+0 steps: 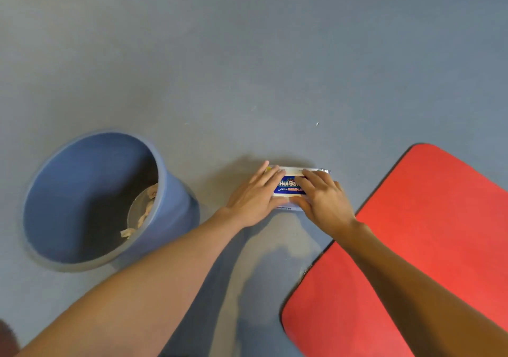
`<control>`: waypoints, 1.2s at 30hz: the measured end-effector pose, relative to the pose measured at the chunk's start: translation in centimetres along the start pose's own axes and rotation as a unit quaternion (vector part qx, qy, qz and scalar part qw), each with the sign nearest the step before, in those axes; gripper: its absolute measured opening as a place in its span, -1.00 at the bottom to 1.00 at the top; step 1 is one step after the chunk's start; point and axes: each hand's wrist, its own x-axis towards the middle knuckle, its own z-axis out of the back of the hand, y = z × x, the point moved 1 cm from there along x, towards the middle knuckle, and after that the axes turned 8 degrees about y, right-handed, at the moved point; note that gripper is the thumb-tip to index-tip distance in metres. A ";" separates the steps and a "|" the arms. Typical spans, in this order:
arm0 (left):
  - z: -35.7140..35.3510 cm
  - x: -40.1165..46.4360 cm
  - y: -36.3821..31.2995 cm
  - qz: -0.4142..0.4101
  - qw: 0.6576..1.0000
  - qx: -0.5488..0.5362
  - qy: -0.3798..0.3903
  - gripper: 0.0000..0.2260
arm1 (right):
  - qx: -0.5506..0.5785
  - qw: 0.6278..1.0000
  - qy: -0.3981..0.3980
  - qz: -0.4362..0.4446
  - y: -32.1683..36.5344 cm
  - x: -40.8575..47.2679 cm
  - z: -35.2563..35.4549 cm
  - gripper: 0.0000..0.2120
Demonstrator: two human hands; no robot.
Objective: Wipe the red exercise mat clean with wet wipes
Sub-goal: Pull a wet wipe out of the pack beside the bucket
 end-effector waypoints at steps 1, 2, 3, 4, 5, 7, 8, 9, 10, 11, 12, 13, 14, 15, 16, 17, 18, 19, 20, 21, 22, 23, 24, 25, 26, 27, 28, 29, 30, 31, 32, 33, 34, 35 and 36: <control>0.0 0.0 0.0 -0.001 1.000 -0.006 0.000 -0.34 | 0.014 1.000 0.010 -0.011 0.3 -0.1 -0.1 -0.64; 0.0 0.0 -0.1 0.002 1.000 -0.017 -0.001 -0.36 | 0.026 0.999 0.024 -0.022 0.5 -0.1 -0.2 -0.63; -0.1 0.0 -0.2 0.008 0.999 -0.030 -0.004 -0.38 | 0.035 0.998 0.037 -0.031 0.6 -0.1 -0.3 -0.63; -0.2 0.0 -0.4 0.013 0.999 -0.041 -0.009 -0.39 | 0.035 0.998 0.045 -0.035 0.6 -0.1 -0.3 -0.65; -0.2 0.0 -0.5 0.018 0.999 -0.047 -0.016 -0.39 | 0.024 0.998 0.042 -0.035 0.5 -0.1 -0.3 -0.64; -0.5 0.1 -0.9 0.026 0.998 -0.049 -0.025 -0.40 | 0.004 0.998 0.052 -0.035 0.3 0.0 -0.2 -0.56; -0.6 0.1 -1.1 0.029 0.998 -0.049 -0.028 -0.41 | -0.001 0.997 0.064 -0.042 0.3 0.1 0.1 -0.52; -0.6 0.0 -1.2 0.032 0.998 -0.050 -0.030 -0.41 | -0.004 0.996 0.077 -0.049 0.4 0.1 0.2 -0.49; -0.7 -0.1 -1.1 0.034 0.998 -0.051 -0.032 -0.41 | -0.009 0.995 0.085 -0.056 0.6 0.2 0.4 -0.48; -0.8 0.0 -1.1 0.034 0.997 -0.053 -0.039 -0.42 | -0.016 0.994 0.088 -0.057 0.8 0.2 0.7 -0.47; -0.9 0.0 -1.1 0.034 0.997 -0.056 -0.048 -0.42 | -0.022 0.995 0.086 -0.054 0.8 0.5 1.1 -0.46; -0.9 0.1 -1.2 0.035 0.996 -0.060 -0.056 -0.42 | -0.021 0.994 0.095 -0.055 0.7 0.8 1.5 -0.49; -0.7 0.0 -1.4 0.040 0.995 -0.064 -0.062 -0.41 | -0.018 0.992 0.114 -0.059 0.5 1.2 2.0 -0.54; -0.5 -0.1 -1.6 0.052 0.994 -0.071 -0.068 -0.38 | -0.018 0.990 0.123 -0.060 0.3 1.5 2.4 -0.60; -0.2 -0.2 -1.7 0.067 0.992 -0.076 -0.075 -0.32 | -0.012 0.990 0.124 -0.063 0.2 1.8 2.6 -0.63; 0.1 -0.4 -1.7 0.079 0.991 -0.076 -0.082 -0.25 | -0.003 0.990 0.121 -0.065 0.2 1.9 2.8 -0.64; 0.3 -0.6 -1.8 0.084 0.990 -0.066 -0.088 -0.19 | 0.005 0.991 0.115 -0.071 0.2 2.0 3.0 -0.63; 0.3 -0.9 -2.0 0.080 0.991 -0.046 -0.098 -0.13 | 0.013 0.991 0.105 -0.076 0.2 2.1 3.1 -0.62; 0.2 -1.2 -2.1 0.066 0.991 -0.023 -0.117 -0.10 | 0.019 0.992 0.097 -0.080 0.3 2.2 3.1 -0.61; 0.0 -1.5 -2.1 0.046 0.989 -0.002 -0.141 -0.08 | 0.029 0.992 0.090 -0.085 0.5 2.3 3.2 -0.62; -0.3 -1.7 -2.1 0.027 0.986 0.012 -0.162 -0.08 | 0.046 0.991 0.085 -0.094 0.6 2.3 3.4 -0.64; -0.7 -1.8 -2.0 0.010 0.982 0.021 -0.187 -0.10 | 0.065 0.989 0.081 -0.109 0.6 2.3 3.6 -0.66; -0.8 -2.0 -2.0 -0.004 0.979 0.026 -0.204 -0.14 | 0.082 0.986 0.077 -0.125 0.6 2.3 3.8 -0.68; -0.9 -2.0 -1.9 -0.014 0.976 0.030 -0.215 -0.18 | 0.095 0.983 0.070 -0.139 0.6 2.2 3.9 -0.72; -0.8 -1.9 -1.9 -0.017 0.975 0.036 -0.220 -0.21 | 0.112 0.980 0.055 -0.156 0.5 2.1 4.0 -0.78; -0.7 -1.7 -1.7 -0.013 0.974 0.048 -0.222 -0.24 | 0.134 0.975 0.037 -0.172 0.4 1.9 3.9 -0.87; -0.7 -1.5 -1.6 -0.004 0.975 0.062 -0.212 -0.24 | 0.154 0.971 0.022 -0.180 0.3 1.7 3.7 -0.94; -0.6 -1.4 -1.5 0.010 0.978 0.076 -0.194 -0.22 | 0.162 0.970 0.009 -0.179 0.2 1.5 3.5 -0.92; -0.5 -1.3 -1.5 0.024 0.982 0.083 -0.171 -0.20 | 0.158 0.973 0.005 -0.171 0.1 1.3 3.1 -0.91; -0.5 -1.1 -1.5 0.039 0.984 0.090 -0.148 -0.20 | 0.151 0.977 0.003 -0.152 0.0 1.1 2.8 -0.89; -0.5 -0.9 -1.4 0.051 0.987 0.088 -0.123 -0.22 | 0.147 0.981 0.006 -0.125 -0.1 0.8 2.4 -0.80; -0.4 -0.9 -1.4 0.062 0.989 0.085 -0.106 -0.24 | 0.146 0.985 0.014 -0.095 -0.2 0.6 2.1 -0.67; -0.2 -0.8 -1.4 0.068 0.989 0.086 -0.099 -0.25 | 0.144 0.987 0.026 -0.071 -0.4 0.4 1.7 -0.53; -0.1 -0.7 -1.4 0.073 0.989 0.092 -0.092 -0.24 | 0.136 0.988 0.040 -0.056 -0.7 0.2 1.5 -0.41; -0.1 -0.5 -1.5 0.075 0.989 0.098 -0.081 -0.22 | 0.128 0.989 0.050 -0.045 -1.0 0.1 1.2 -0.31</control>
